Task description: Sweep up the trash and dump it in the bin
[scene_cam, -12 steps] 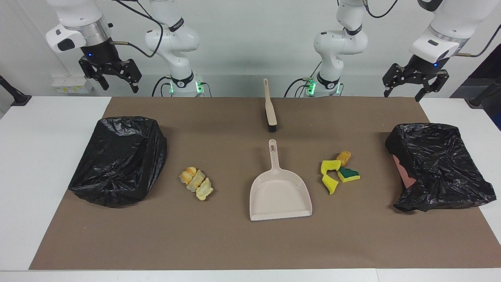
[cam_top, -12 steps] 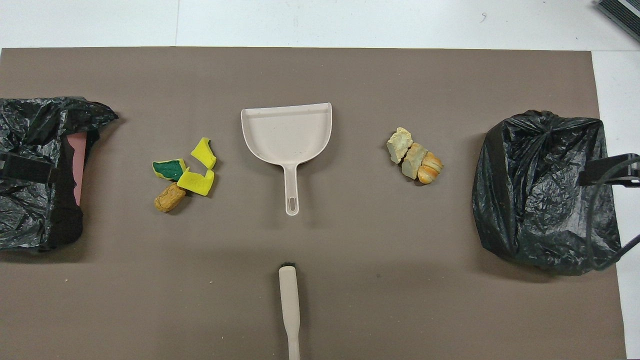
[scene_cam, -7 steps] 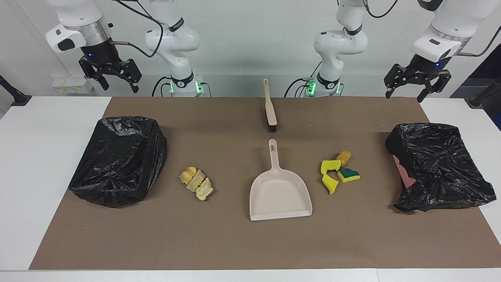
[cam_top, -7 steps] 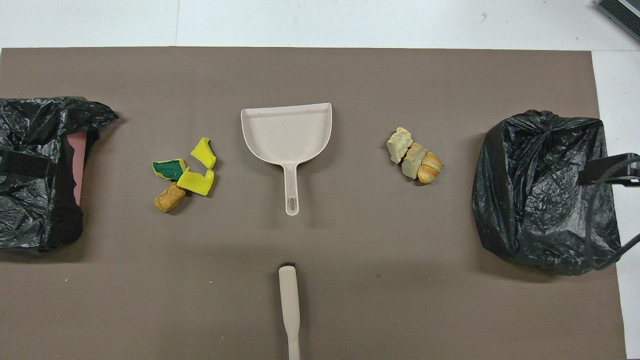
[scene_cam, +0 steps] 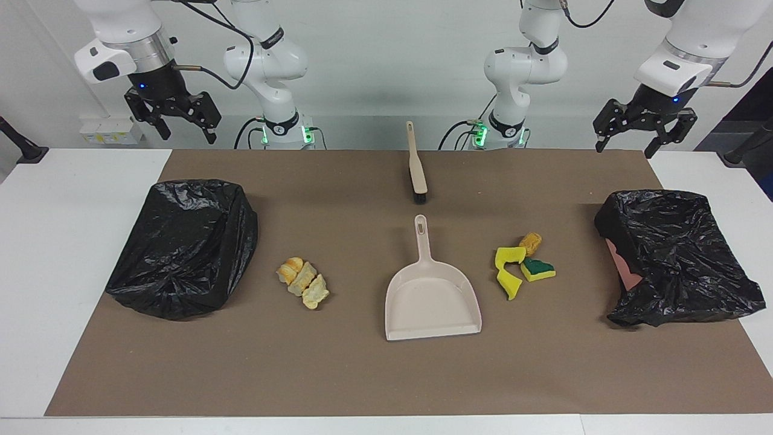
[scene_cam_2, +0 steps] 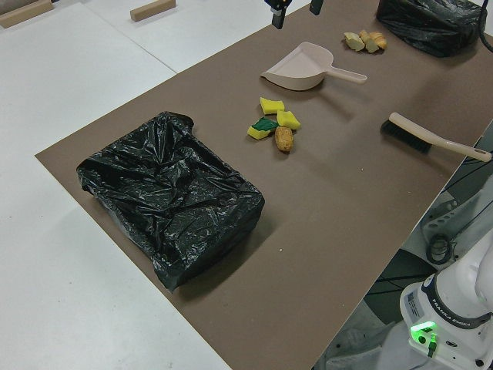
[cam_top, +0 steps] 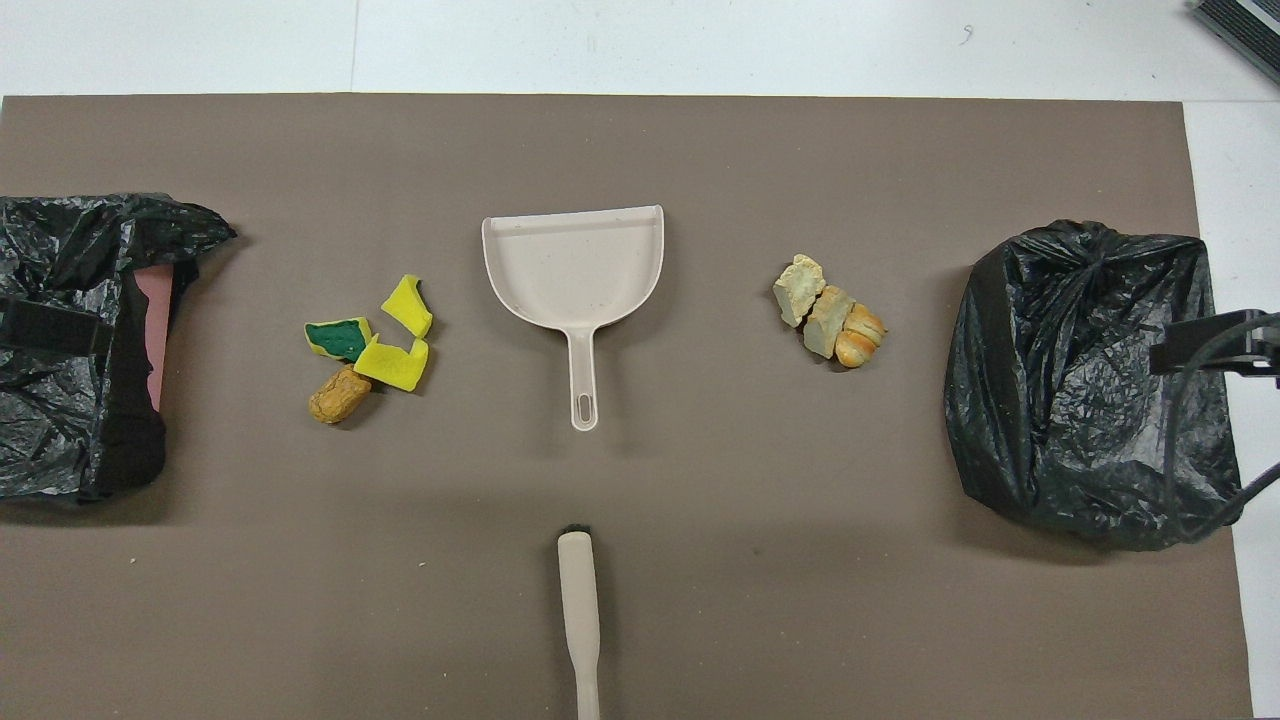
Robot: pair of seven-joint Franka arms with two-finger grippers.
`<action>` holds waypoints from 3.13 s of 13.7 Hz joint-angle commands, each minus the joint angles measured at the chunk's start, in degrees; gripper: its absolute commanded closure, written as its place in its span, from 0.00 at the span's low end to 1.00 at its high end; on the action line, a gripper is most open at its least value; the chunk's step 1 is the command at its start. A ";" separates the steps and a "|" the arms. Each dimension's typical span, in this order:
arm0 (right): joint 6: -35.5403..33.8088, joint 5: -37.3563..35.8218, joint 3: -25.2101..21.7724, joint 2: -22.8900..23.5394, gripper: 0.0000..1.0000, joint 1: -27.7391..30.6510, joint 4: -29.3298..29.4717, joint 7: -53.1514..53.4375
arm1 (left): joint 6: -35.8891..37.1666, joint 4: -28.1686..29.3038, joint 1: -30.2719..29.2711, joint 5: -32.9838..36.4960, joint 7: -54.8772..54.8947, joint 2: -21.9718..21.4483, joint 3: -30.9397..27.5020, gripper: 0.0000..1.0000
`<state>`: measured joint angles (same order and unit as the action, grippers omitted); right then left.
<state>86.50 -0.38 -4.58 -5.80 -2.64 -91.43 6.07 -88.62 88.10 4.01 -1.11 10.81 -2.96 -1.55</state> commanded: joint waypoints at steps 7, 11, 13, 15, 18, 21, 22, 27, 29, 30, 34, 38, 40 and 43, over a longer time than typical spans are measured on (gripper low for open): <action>-1.86 0.38 2.20 -2.38 0.00 0.35 -3.23 -0.88 | -0.67 -0.47 0.38 2.60 -0.26 0.15 0.06 0.00; -1.25 0.38 2.55 -2.29 0.00 0.44 -3.14 -1.14 | -0.67 0.14 0.47 2.52 -0.52 -0.37 0.14 0.00; -1.07 0.38 2.55 -2.20 0.00 0.44 -3.14 -1.14 | -0.76 0.14 0.73 2.08 -0.70 -0.38 0.23 0.00; -0.89 0.38 2.55 -2.20 0.00 0.44 -3.14 -1.23 | -0.59 0.23 0.64 2.08 -0.70 -0.46 0.14 0.00; -0.89 0.38 2.55 -2.20 0.00 0.44 -3.23 -1.14 | -0.67 0.23 0.56 2.08 -0.70 -0.46 0.14 0.00; -1.07 0.47 3.25 -2.11 0.00 0.35 -3.32 -0.97 | -0.59 0.32 0.64 2.08 -0.70 -0.55 0.23 0.00; -1.24 0.64 3.43 -2.03 0.00 0.35 -3.32 -1.32 | -0.59 0.32 0.64 2.08 -0.70 -0.55 0.23 0.00; 0.59 2.40 4.75 -1.24 0.00 0.27 -4.81 -0.97 | -0.50 0.49 0.82 1.99 -0.79 -0.55 0.23 0.00; 3.05 5.19 5.36 -0.89 0.00 -0.17 -6.48 -0.88 | -0.59 0.50 0.91 1.90 -0.79 -0.64 0.23 0.00; 6.19 5.83 5.45 -0.36 0.00 -0.87 -6.48 -0.79 | -0.59 0.50 0.99 1.99 -0.79 -0.55 0.23 0.00; 12.18 6.79 5.45 3.59 0.00 -5.09 -6.31 -0.44 | -0.50 0.67 1.35 1.90 -0.88 -0.73 0.49 0.00; 18.25 6.80 5.54 8.68 0.00 -10.53 -6.13 2.81 | -0.67 4.70 2.22 1.81 -1.31 -3.27 1.63 0.00; 21.59 6.80 5.45 11.84 0.00 -13.60 -6.13 6.13 | -0.67 8.04 4.15 1.73 -1.41 -5.64 1.73 0.00; 28.00 6.80 5.54 16.68 0.00 -16.95 -6.13 9.49 | -0.85 13.83 6.79 1.73 -3.60 -9.76 1.73 0.00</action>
<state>111.56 5.37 1.00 8.46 -18.67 -97.80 14.37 -88.80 95.86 8.79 0.04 8.78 -7.83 0.82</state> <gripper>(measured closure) 0.000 0.000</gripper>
